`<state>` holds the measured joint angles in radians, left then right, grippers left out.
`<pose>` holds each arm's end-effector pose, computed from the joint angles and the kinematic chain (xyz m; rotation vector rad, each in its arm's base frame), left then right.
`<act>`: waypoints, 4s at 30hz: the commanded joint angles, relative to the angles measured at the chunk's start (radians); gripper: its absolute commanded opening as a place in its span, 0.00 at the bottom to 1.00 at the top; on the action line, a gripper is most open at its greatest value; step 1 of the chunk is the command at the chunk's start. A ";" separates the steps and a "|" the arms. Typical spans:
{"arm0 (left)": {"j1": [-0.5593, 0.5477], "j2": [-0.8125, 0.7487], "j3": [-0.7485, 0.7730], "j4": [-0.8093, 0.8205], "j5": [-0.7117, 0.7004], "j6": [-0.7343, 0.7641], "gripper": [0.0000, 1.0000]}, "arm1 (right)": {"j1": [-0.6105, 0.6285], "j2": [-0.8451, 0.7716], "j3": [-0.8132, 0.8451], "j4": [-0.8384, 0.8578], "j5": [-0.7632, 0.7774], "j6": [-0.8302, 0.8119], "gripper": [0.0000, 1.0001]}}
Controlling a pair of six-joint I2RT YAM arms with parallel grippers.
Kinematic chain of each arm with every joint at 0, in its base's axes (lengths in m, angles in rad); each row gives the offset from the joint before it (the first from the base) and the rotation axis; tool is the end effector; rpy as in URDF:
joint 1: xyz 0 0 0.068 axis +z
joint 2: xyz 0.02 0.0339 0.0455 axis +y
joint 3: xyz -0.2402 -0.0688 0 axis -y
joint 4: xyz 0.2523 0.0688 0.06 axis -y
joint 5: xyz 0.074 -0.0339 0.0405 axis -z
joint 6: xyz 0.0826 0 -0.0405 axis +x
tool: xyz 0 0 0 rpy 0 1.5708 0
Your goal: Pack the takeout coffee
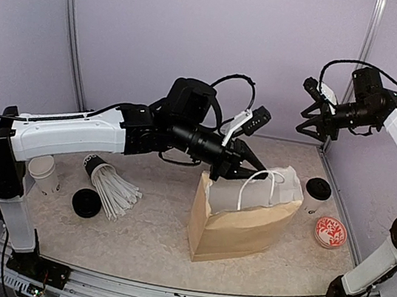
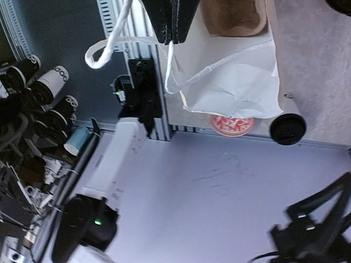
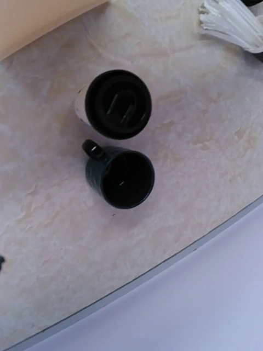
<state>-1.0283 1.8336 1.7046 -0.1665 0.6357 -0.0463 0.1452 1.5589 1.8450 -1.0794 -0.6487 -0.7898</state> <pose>0.2031 -0.4319 0.3316 1.3524 1.5110 -1.3039 0.3295 0.0986 0.3828 -1.2529 1.8144 0.4132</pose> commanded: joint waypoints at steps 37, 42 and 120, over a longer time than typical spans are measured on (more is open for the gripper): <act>-0.390 -0.166 -0.121 -0.087 -0.103 0.060 0.00 | -0.001 -0.031 -0.116 -0.033 -0.262 0.015 0.61; -0.361 -0.165 -0.058 -0.095 -0.238 0.073 0.00 | 0.001 -0.079 -0.112 -0.036 -0.251 0.026 0.61; 0.086 -0.162 -0.120 -0.257 -0.363 0.101 0.95 | -0.136 0.347 -0.068 -0.297 0.592 0.144 0.85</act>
<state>-0.9386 1.6657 1.5658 -0.4351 0.2546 0.0357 0.0166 1.8946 1.7775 -1.3479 -0.0315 -0.6586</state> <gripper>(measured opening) 0.953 0.858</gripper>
